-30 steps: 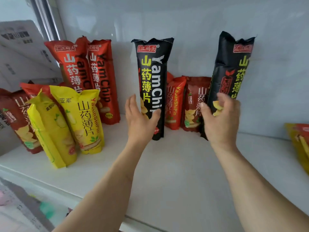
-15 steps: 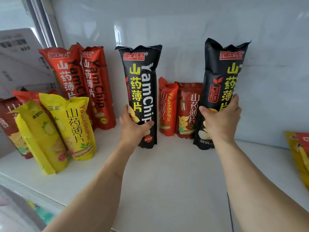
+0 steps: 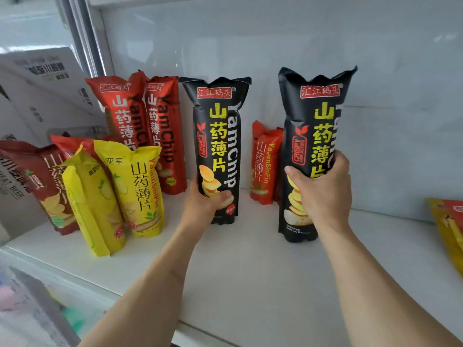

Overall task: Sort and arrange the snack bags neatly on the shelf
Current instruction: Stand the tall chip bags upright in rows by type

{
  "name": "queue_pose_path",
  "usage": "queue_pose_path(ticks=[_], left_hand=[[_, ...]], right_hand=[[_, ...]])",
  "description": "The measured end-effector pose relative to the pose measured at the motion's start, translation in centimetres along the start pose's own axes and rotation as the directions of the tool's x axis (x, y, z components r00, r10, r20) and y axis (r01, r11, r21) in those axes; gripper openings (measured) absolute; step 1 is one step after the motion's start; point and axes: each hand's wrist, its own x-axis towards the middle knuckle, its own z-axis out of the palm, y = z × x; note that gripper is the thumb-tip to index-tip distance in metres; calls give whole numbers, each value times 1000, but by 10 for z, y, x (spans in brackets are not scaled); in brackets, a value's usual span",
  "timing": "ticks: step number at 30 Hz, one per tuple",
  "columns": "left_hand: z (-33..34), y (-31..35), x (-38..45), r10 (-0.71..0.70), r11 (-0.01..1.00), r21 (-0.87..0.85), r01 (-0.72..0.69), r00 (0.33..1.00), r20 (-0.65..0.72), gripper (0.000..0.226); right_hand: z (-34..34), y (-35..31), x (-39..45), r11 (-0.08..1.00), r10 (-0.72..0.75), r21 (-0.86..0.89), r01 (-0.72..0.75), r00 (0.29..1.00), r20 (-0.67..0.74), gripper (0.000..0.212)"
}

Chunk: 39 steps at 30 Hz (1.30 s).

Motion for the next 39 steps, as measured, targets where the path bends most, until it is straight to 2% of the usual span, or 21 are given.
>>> queue_pose_path(ticks=[4, 8, 13, 21, 25, 27, 29, 33, 36, 39], left_hand=[[-13, 1, 7, -16, 997, 68, 21, 998, -68, 69], [-22, -1, 24, 6, 984, 179, 16, 992, -123, 71], [-21, -5, 46, -7, 980, 197, 40, 987, -162, 75], [-15, -8, 71, 3, 991, 136, 23, 982, -187, 68], [-16, -33, 67, 8, 975, 218, 53, 963, -270, 71], [-18, -28, 58, 8, 974, 218, 65, 948, -319, 58], [-18, -11, 45, 59, 977, 211, 20, 932, -358, 40], [-18, -2, 26, 158, 969, 230, -88, 939, -307, 28], [-21, -6, 24, 153, 959, 274, -73, 946, -285, 30], [-19, -5, 21, 163, 957, 277, -83, 946, -279, 30]], right_hand=[[13, -19, -19, 999, -3, 35, 0, 996, 92, 76], [30, -37, -29, 995, -8, 99, -7, 989, 150, 68], [58, -44, -26, 989, -52, 145, 22, 978, 203, 67], [110, -33, -7, 977, -91, 210, 35, 961, 262, 64], [136, -30, -1, 967, -118, 247, 57, 964, 239, 74], [148, -31, -1, 967, -123, 247, 68, 968, 216, 77], [160, -35, -5, 972, -131, 221, 85, 971, 200, 83], [178, -45, -11, 983, -135, 148, 110, 977, 165, 94], [184, -48, -15, 987, -133, 111, 116, 978, 160, 100], [178, -44, -18, 987, -140, 108, 119, 967, 215, 109]])
